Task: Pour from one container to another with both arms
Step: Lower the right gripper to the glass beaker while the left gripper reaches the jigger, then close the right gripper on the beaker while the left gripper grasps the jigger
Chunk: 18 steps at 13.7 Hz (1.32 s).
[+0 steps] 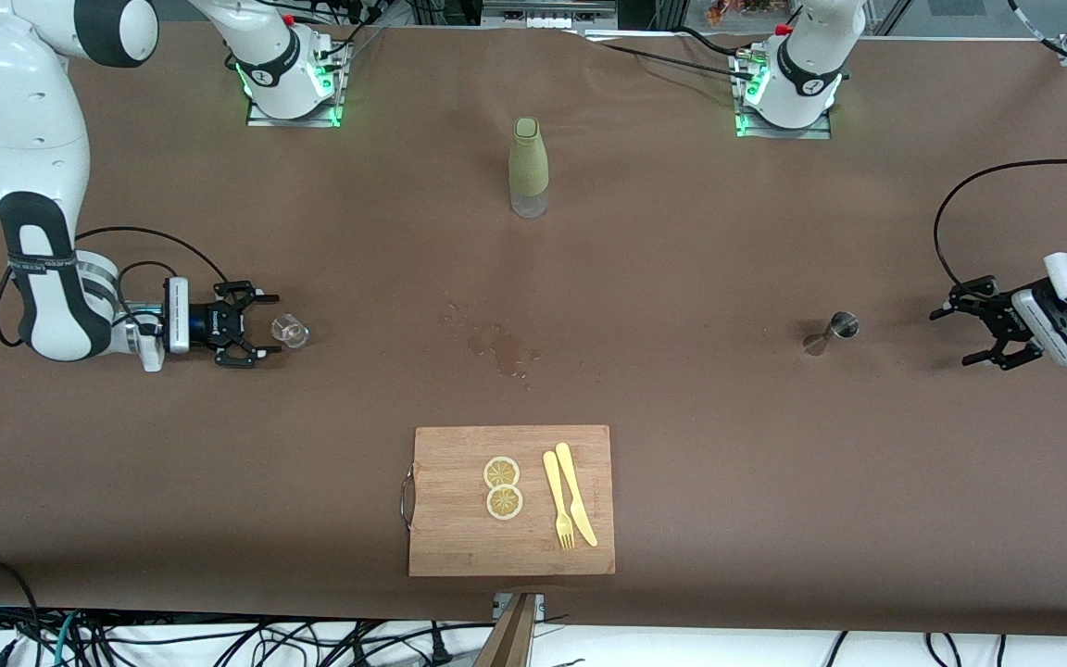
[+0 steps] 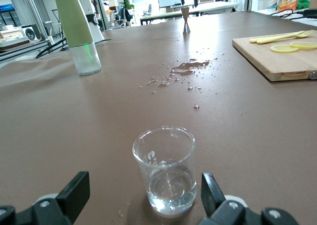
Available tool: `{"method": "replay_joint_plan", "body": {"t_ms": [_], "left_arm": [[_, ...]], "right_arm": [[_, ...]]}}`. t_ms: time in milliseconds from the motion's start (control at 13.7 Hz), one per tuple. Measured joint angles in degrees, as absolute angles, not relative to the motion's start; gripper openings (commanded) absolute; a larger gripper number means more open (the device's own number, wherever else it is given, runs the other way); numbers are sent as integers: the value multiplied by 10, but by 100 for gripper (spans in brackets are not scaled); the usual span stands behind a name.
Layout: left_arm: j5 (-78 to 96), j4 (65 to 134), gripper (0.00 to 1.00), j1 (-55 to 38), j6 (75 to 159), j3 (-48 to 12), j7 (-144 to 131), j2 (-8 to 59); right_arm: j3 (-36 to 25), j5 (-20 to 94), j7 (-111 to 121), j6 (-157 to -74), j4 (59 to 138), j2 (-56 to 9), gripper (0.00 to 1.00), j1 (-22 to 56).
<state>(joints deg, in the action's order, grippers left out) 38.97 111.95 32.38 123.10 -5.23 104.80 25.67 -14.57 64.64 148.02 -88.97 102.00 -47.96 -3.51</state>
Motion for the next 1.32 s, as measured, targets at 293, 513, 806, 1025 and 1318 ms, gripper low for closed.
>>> {"method": "replay_joint_plan", "body": {"t_ms": [293, 513, 806, 1025, 1318], "left_arm": [[479, 1119, 100, 326, 1210, -46, 1246, 302], [516, 1118, 100, 326, 1173, -46, 1347, 331], [523, 1117, 100, 324, 1109, -47, 1402, 359], [523, 1117, 100, 318, 1089, -49, 1445, 375], [536, 1117, 100, 295, 1088, -53, 1495, 395]], "right_arm": [[-127, 664, 1490, -888, 1004, -495, 100, -35], [-115, 672, 1490, -887, 1001, -502, 100, -34], [-113, 673, 1491, -887, 1000, -510, 99, -34], [-112, 674, 1491, -886, 998, -511, 98, -34], [-106, 674, 1491, -886, 997, -515, 48, -34]]}}
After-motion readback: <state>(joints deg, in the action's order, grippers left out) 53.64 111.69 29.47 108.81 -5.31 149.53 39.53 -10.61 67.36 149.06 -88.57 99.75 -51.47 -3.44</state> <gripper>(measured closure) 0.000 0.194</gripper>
